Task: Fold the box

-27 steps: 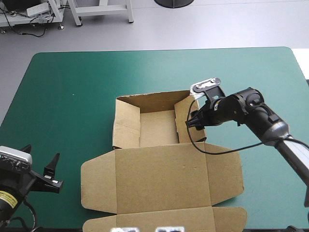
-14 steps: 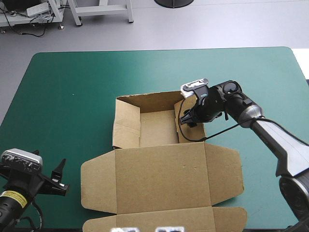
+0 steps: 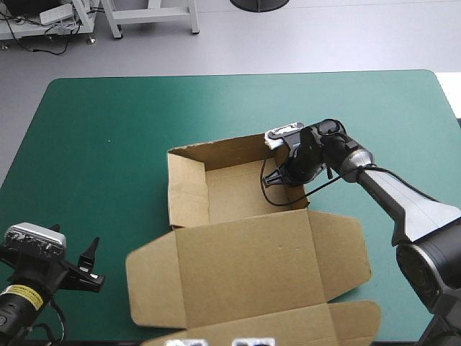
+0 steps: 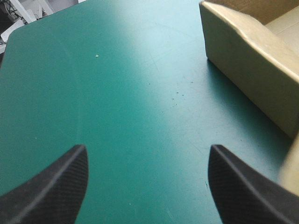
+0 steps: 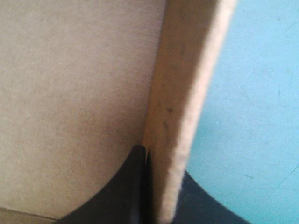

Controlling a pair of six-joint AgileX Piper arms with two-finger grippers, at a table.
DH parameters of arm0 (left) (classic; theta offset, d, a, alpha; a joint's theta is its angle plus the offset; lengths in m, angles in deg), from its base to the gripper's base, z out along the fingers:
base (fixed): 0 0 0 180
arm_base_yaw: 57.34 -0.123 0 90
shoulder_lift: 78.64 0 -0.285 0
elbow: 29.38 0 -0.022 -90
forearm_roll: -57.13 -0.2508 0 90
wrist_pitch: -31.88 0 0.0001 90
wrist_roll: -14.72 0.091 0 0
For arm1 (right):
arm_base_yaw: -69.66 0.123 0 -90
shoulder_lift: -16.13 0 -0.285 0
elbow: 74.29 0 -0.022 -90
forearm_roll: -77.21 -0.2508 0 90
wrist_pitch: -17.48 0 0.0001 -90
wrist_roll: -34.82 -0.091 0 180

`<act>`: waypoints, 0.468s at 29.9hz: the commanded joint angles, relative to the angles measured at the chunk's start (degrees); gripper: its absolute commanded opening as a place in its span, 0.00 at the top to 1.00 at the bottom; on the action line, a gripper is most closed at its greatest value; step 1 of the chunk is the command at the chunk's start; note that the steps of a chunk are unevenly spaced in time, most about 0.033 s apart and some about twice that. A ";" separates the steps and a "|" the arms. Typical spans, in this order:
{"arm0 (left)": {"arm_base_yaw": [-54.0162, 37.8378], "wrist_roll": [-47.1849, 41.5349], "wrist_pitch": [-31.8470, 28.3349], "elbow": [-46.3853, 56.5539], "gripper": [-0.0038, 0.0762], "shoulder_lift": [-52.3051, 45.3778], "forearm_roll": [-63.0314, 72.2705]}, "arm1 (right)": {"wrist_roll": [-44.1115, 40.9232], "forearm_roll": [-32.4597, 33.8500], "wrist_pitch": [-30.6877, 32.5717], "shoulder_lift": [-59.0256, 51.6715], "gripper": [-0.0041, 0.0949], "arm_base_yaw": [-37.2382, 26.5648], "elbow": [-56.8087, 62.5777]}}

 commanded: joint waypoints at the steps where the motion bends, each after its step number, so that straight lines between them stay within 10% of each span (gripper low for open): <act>1: 0.24 -0.63 -3.35 -1.22 0.32 0.47 -1.11 | 2.00 2.31 1.34 -2.58 0.98 -0.68 -3.63; 14: 0.24 -0.63 -3.35 -1.22 0.37 0.47 -1.57 | 12.14 3.51 9.04 -2.58 0.98 -24.45 -11.72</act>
